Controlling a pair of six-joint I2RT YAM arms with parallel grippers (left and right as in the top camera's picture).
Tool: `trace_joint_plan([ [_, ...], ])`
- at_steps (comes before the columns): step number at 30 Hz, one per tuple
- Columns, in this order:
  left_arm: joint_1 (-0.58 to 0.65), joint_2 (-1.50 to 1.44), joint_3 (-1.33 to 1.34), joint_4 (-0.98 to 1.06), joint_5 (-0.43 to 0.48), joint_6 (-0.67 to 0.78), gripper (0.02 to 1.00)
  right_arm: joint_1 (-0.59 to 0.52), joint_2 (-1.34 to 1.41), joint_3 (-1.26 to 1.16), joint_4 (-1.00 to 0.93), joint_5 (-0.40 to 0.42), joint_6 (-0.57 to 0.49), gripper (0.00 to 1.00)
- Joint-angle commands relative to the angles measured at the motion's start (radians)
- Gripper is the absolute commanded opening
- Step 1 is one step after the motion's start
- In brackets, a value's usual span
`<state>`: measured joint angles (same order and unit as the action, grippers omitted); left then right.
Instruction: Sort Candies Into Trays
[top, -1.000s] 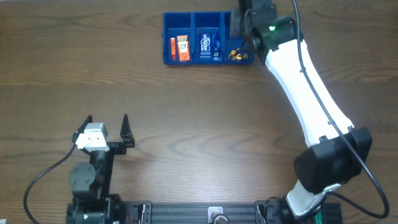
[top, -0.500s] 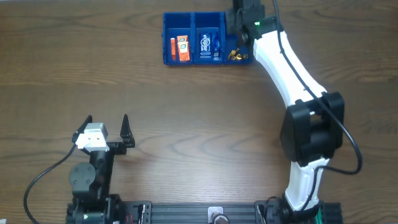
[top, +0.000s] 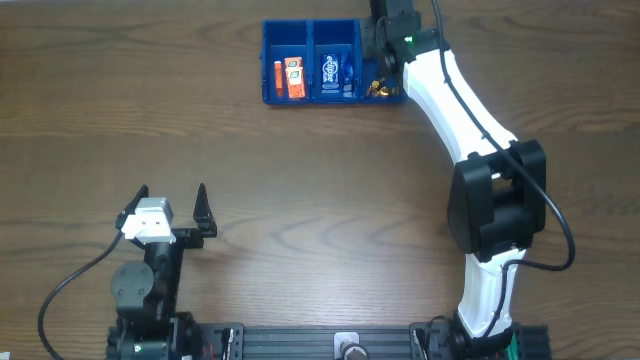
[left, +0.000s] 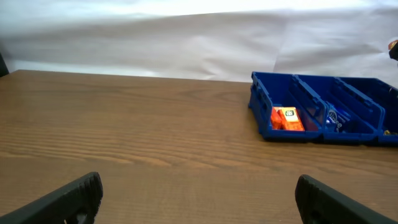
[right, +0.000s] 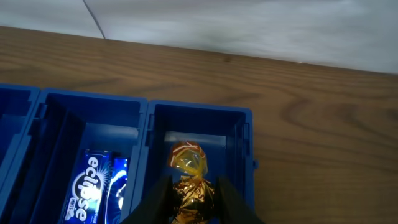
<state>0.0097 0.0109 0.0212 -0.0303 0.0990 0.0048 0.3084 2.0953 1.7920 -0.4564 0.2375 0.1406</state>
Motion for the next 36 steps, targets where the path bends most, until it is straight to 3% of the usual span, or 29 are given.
trace_joint_plan([
  [1,0.003,-0.006,-0.016,-0.039,0.013,0.011,0.998,-0.016,0.015,0.01,0.003,-0.034,0.0,0.327],
  [7,0.003,-0.006,-0.016,-0.04,0.013,0.011,0.998,-0.016,0.015,0.01,0.005,-0.037,0.0,0.599],
  [17,0.003,-0.006,-0.016,-0.04,0.013,0.011,0.998,-0.048,-0.204,0.01,-0.052,-0.075,-0.016,0.796],
  [20,0.003,-0.006,-0.016,-0.039,0.013,0.011,0.998,-0.09,-0.323,0.006,-0.109,-0.074,-0.041,1.0],
  [23,0.003,-0.006,-0.016,-0.04,0.013,0.011,0.998,-0.135,-0.46,-0.029,-0.172,-0.058,-0.068,0.998],
  [28,0.003,-0.006,-0.016,-0.039,0.013,0.011,0.998,-0.159,-0.74,-0.2,-0.188,0.055,-0.073,0.998],
  [31,0.003,-0.006,-0.016,-0.039,0.013,0.011,0.998,-0.209,-0.922,-0.341,-0.189,0.044,-0.083,0.998],
  [36,0.003,-0.006,-0.016,-0.04,0.013,0.011,0.998,-0.369,-1.226,-0.597,-0.187,-0.082,-0.082,0.998],
])
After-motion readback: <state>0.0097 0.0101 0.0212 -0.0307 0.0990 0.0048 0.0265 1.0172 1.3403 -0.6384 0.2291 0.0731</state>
